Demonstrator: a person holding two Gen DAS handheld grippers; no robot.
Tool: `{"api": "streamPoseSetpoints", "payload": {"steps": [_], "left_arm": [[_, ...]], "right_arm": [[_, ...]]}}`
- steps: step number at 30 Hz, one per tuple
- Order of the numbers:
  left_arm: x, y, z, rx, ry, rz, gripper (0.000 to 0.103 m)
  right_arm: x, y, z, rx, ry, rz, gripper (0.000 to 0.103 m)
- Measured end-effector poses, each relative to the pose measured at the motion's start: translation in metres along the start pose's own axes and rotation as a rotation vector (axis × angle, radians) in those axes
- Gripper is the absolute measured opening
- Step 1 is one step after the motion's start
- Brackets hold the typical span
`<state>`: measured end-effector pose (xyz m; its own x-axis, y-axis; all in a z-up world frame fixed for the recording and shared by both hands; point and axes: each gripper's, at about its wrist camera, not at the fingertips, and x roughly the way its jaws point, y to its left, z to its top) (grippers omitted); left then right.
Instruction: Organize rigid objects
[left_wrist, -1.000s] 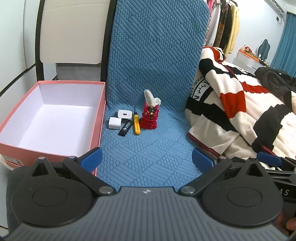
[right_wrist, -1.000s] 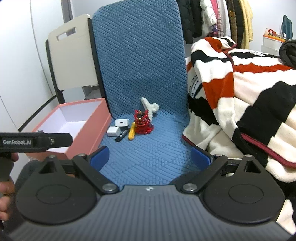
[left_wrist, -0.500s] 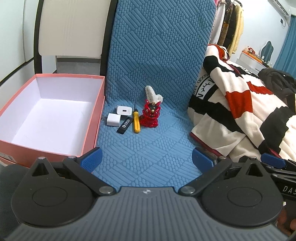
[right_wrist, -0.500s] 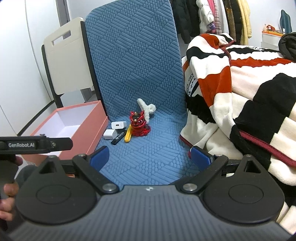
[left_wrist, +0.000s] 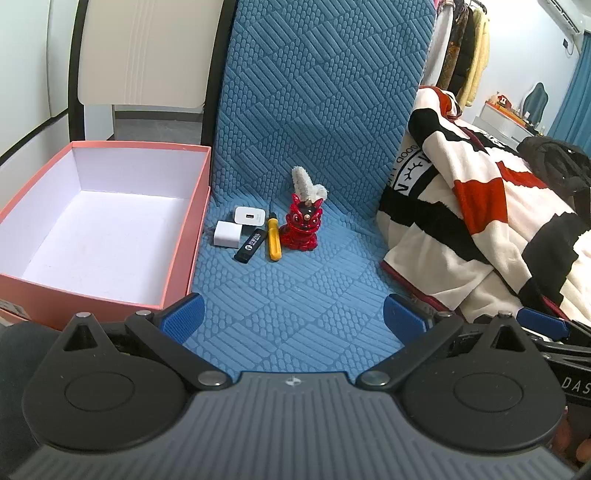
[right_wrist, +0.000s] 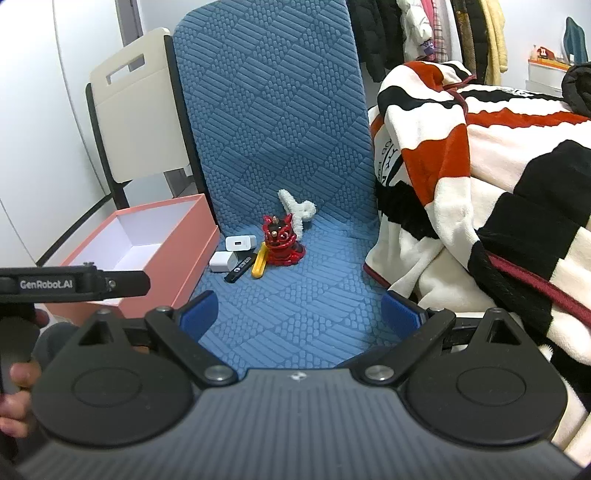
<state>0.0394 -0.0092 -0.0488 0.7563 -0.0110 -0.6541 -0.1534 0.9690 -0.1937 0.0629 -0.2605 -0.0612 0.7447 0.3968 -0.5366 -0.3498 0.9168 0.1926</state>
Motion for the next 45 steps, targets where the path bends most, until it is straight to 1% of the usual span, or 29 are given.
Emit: {"api": "streamPoseSetpoints", "payload": {"steps": [19,27,32,38,41,45], "left_arm": [[0.006,0.01,-0.002,-0.014,0.012,-0.005,0.103],[0.031,0.014,0.001,-0.016,0.028,-0.01,0.103],[0.047,0.016,0.003,-0.021,0.039,-0.014,0.103],[0.065,0.017,0.005,0.01,0.048,-0.012,0.103],[0.076,0.015,0.007,0.028,0.049,-0.005,0.103],[0.09,0.014,0.011,0.028,0.048,-0.01,0.103]], "right_arm": [[0.006,0.0,-0.001,0.007,0.01,-0.007,0.097],[0.026,-0.003,-0.002,0.031,0.024,-0.028,0.097],[0.04,-0.001,0.0,0.024,0.03,-0.036,0.097],[0.056,-0.005,0.005,0.053,0.02,-0.049,0.097],[0.065,-0.006,0.009,0.059,0.025,-0.076,0.097],[0.077,-0.008,0.016,0.072,0.017,-0.061,0.097]]}}
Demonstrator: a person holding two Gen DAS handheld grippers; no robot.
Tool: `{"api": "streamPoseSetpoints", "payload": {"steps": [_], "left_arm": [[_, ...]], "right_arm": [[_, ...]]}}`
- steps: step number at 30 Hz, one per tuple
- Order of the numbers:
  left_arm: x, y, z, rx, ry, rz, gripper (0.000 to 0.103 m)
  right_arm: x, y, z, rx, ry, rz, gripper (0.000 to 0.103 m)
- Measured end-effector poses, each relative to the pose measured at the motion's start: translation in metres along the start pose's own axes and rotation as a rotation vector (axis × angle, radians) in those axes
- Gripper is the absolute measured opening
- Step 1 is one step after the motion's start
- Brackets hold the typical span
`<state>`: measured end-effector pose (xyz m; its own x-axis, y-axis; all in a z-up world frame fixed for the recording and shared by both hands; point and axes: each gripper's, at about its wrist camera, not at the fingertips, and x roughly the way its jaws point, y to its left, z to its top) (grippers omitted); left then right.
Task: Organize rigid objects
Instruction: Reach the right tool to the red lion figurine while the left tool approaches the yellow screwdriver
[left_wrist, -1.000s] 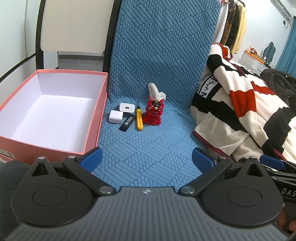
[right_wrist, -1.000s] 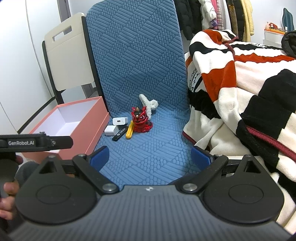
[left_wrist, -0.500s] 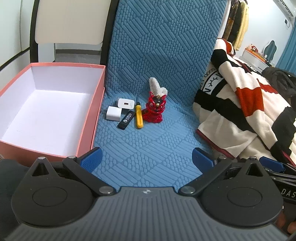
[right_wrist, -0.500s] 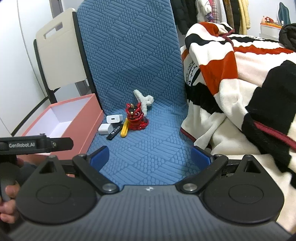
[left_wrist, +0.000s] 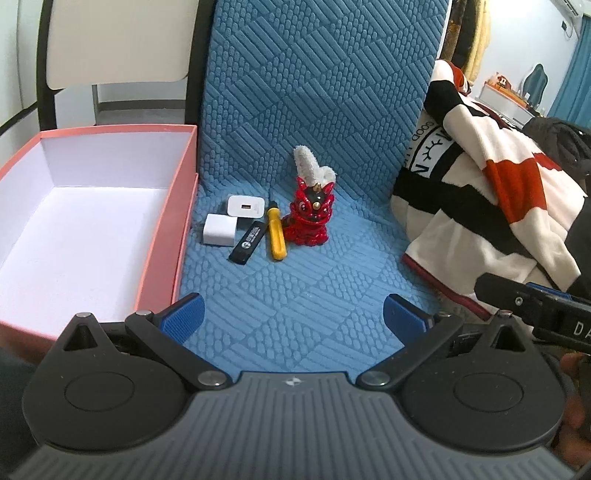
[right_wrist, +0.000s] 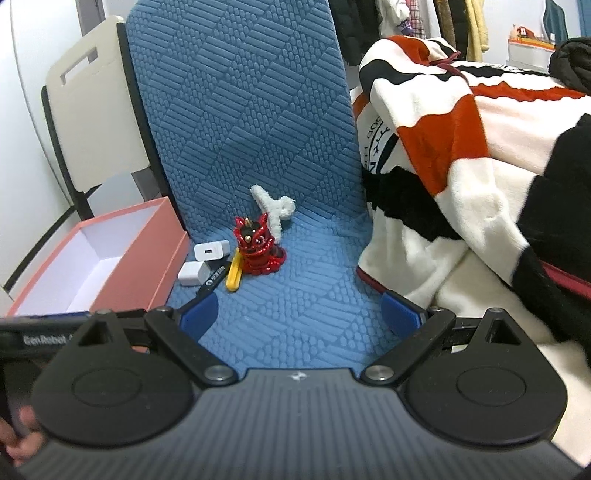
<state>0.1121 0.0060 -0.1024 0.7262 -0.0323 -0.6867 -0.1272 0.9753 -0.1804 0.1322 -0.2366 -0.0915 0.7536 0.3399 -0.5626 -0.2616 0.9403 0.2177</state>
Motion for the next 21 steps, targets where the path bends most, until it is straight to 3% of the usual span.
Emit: {"api": "streamPoseSetpoints", "payload": {"steps": [8,12,21], "left_arm": [[0.028,-0.006,0.012,0.053,-0.019,0.036,0.103],[0.042,-0.009,0.016,0.095,-0.021,0.063,0.103],[0.08,-0.002,0.018,0.04,-0.014,0.046,0.103]], "right_arm": [[0.023,-0.003,0.009,0.041,-0.008,0.001,0.097],[0.028,-0.017,0.014,0.131,-0.063,0.033,0.097],[0.056,-0.018,0.024,0.136,-0.083,0.051,0.096]]}}
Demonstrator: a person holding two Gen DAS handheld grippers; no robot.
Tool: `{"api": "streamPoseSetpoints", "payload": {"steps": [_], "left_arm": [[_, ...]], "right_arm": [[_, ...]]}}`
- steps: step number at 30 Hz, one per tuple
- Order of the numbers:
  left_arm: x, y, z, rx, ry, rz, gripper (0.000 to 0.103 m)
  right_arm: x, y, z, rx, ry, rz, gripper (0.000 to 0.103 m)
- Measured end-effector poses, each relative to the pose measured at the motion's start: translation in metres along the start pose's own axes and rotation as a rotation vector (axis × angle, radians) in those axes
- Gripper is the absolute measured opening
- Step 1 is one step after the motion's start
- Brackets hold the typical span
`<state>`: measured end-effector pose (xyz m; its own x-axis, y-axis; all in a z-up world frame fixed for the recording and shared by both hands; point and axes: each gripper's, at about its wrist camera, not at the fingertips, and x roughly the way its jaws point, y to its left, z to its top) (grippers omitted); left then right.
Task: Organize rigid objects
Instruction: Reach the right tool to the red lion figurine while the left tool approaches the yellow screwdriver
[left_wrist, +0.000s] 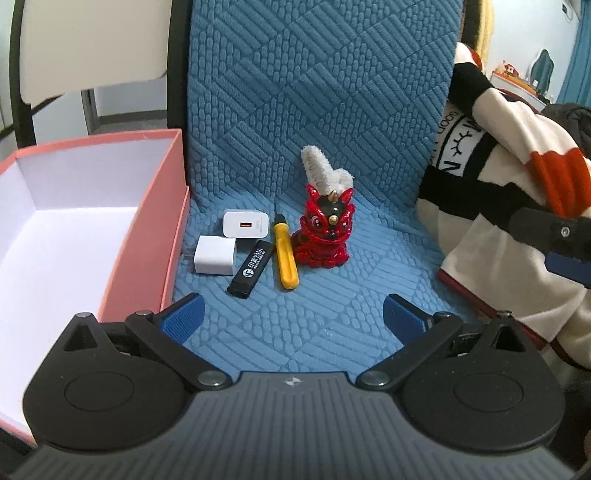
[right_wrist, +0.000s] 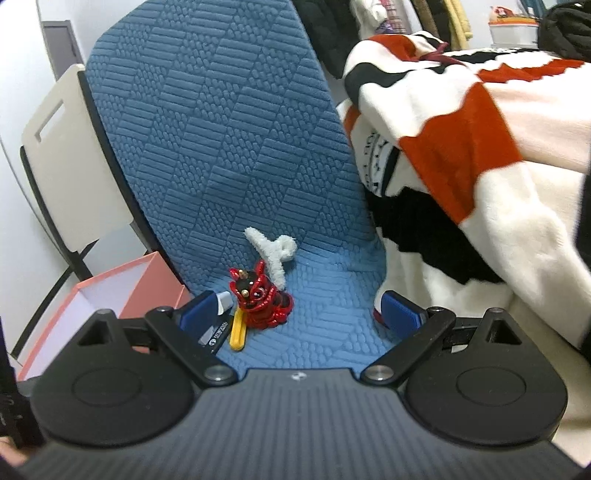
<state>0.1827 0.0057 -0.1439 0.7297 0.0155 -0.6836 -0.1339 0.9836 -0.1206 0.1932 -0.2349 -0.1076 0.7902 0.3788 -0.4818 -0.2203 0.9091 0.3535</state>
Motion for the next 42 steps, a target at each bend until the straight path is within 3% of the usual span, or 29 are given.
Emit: {"api": "streamPoseSetpoints", "payload": {"steps": [5,7,17,26,34,42], "left_arm": [[0.012,0.002,0.001,-0.02,-0.015,0.001,0.103],[0.016,0.003,0.001,-0.018,-0.022,0.006,0.103],[0.039,0.006,0.003,-0.021,-0.02,-0.001,0.084],[0.065,0.009,0.007,-0.032,-0.014,-0.003,0.069],[0.084,0.013,0.013,-0.037,-0.016,0.012,0.055],[0.102,0.015,0.016,-0.038,-0.002,-0.002,0.05]], "right_arm": [[0.021,0.004,0.004,-0.011,-0.009,0.019,0.096],[0.027,0.005,0.005,-0.02,-0.008,0.027,0.089],[0.057,0.019,0.006,-0.121,0.006,0.057,0.077],[0.091,0.023,0.009,-0.148,0.097,0.092,0.071],[0.124,0.02,0.016,-0.091,0.169,0.14,0.071],[0.152,0.032,0.014,-0.121,0.237,0.17,0.071]]}}
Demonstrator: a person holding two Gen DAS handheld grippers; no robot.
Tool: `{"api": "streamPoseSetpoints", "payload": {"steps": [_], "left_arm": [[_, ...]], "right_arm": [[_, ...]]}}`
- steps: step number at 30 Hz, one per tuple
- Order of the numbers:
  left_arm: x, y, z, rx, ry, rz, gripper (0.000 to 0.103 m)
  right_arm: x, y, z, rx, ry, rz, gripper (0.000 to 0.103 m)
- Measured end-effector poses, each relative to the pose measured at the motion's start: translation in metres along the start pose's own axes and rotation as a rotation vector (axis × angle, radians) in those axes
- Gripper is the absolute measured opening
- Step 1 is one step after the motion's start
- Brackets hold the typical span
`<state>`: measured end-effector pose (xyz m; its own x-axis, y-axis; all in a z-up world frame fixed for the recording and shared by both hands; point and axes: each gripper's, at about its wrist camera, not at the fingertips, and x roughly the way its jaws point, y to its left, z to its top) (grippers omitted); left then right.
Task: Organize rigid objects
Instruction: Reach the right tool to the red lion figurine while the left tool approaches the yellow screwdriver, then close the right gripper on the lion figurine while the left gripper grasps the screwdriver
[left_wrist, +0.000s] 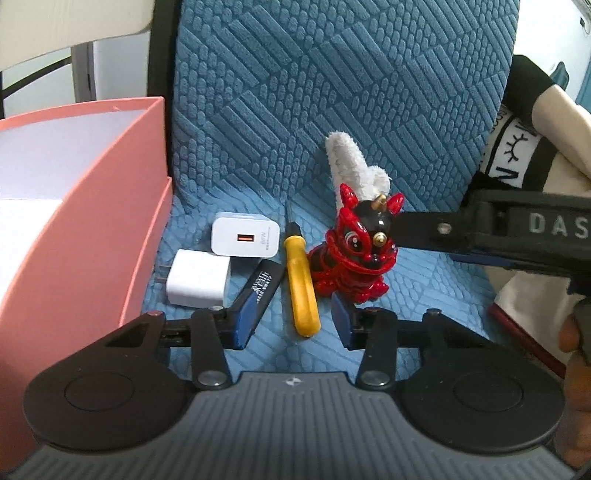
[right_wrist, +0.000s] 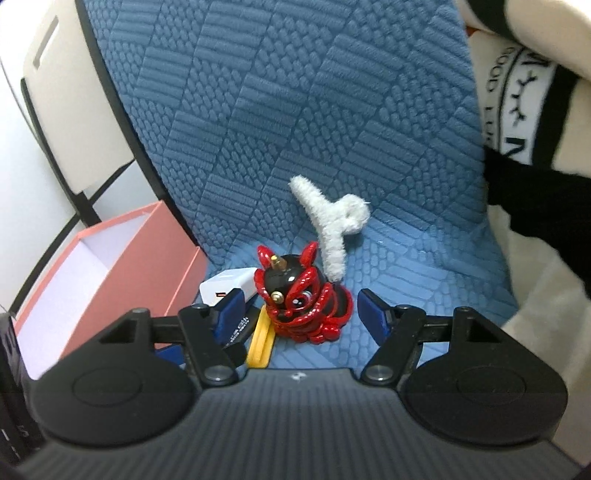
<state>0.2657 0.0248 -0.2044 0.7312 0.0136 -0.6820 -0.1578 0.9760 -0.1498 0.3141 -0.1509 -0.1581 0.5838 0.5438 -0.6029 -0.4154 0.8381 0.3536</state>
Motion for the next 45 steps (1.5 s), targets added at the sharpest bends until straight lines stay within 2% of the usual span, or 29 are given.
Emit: {"api": "streamPoseSetpoints", "payload": {"steps": [6,12,15,26,34,39,45], "left_arm": [[0.012,-0.003,-0.001,0.015,0.028,-0.034,0.041],[0.025,-0.007,-0.004,0.033,0.06,-0.031,0.032],[0.029,-0.007,-0.006,0.037,0.07,-0.024,0.023],[0.022,-0.006,-0.009,0.027,0.061,-0.021,0.021],[0.007,-0.009,-0.012,0.022,0.048,-0.033,0.021],[-0.004,-0.008,-0.019,0.005,0.048,-0.055,0.021],[-0.021,-0.01,-0.032,0.0,0.062,-0.074,0.021]], "right_arm": [[0.019,0.002,0.005,-0.008,0.033,0.016,0.071],[0.035,0.001,0.01,0.0,0.054,0.021,0.069],[0.042,0.003,0.012,-0.012,0.062,0.013,0.068],[0.047,0.005,0.014,-0.055,0.078,-0.022,0.064],[0.031,0.016,0.005,-0.1,0.085,-0.038,0.063],[0.011,0.011,-0.003,-0.051,0.082,-0.057,0.062],[-0.011,0.009,-0.018,-0.013,0.11,-0.135,0.061]]}}
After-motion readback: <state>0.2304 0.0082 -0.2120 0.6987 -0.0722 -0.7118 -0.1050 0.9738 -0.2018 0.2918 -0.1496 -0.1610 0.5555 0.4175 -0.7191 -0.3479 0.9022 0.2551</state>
